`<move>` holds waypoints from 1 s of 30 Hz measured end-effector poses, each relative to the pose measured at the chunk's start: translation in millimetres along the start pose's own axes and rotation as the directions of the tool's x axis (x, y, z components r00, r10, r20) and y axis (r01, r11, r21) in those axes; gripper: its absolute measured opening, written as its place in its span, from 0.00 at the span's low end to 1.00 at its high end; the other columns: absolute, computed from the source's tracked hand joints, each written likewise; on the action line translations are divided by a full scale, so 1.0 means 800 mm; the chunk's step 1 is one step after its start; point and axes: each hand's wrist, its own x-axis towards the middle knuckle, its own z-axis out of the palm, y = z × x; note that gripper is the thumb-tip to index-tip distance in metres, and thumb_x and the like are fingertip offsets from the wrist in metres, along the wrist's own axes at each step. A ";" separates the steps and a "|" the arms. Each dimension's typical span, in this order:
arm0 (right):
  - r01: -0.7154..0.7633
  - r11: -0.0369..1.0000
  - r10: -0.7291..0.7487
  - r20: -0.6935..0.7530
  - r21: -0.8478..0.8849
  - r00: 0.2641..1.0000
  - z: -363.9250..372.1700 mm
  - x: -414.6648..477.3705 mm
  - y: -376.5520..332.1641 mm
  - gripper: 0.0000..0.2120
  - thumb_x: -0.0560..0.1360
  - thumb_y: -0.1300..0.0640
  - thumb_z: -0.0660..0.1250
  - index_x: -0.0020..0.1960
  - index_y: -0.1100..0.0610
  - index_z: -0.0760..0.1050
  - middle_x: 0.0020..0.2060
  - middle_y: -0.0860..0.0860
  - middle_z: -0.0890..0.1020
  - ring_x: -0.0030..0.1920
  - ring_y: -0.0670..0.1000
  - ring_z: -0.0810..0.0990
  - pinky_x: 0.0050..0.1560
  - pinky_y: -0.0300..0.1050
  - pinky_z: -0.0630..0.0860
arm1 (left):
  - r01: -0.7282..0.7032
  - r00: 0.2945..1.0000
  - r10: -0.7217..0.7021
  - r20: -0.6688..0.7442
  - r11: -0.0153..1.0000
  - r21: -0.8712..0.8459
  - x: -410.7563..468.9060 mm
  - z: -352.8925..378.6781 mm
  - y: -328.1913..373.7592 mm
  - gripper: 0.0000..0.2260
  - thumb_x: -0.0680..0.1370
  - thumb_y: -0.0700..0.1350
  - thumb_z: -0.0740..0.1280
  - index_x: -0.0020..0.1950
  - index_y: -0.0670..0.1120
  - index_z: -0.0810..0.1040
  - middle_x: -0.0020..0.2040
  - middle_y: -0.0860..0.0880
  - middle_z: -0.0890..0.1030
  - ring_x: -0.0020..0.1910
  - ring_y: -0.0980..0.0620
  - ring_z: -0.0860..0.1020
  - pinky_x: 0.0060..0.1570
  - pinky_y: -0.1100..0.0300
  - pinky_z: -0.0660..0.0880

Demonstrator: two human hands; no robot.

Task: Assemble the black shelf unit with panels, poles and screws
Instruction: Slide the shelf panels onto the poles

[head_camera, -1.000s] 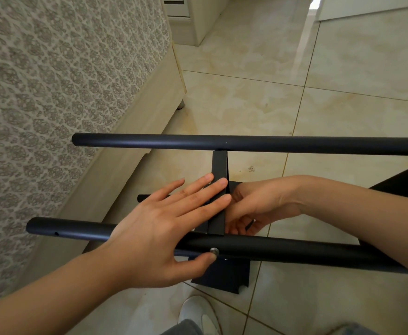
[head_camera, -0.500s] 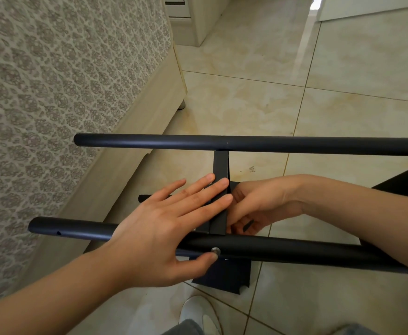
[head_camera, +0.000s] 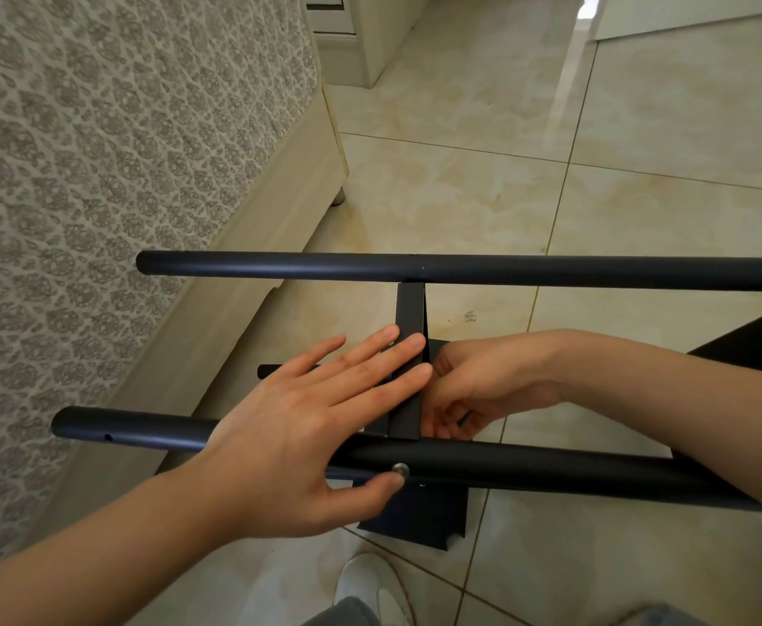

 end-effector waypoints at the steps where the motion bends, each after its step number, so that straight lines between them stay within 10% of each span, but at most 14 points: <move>1: -0.016 1.000 0.015 -0.011 -0.014 1.000 -0.001 -0.001 0.000 0.09 0.75 0.55 0.66 0.42 0.55 0.83 0.38 0.52 0.82 0.38 0.48 0.78 0.47 0.43 0.75 | 0.000 1.000 0.000 0.000 1.000 -0.001 0.000 0.000 0.000 0.33 0.77 0.60 0.64 0.80 0.51 0.62 0.81 0.53 0.58 0.80 0.54 0.54 0.75 0.44 0.63; 30: 0.073 0.993 -0.079 0.065 0.097 0.995 0.000 -0.003 0.000 0.06 0.78 0.65 0.65 0.53 0.64 0.78 0.41 0.53 0.81 0.40 0.48 0.78 0.49 0.42 0.76 | 0.009 1.000 -0.009 0.005 1.000 0.003 0.001 -0.002 0.002 0.33 0.77 0.60 0.64 0.80 0.51 0.63 0.81 0.52 0.59 0.80 0.54 0.54 0.75 0.44 0.63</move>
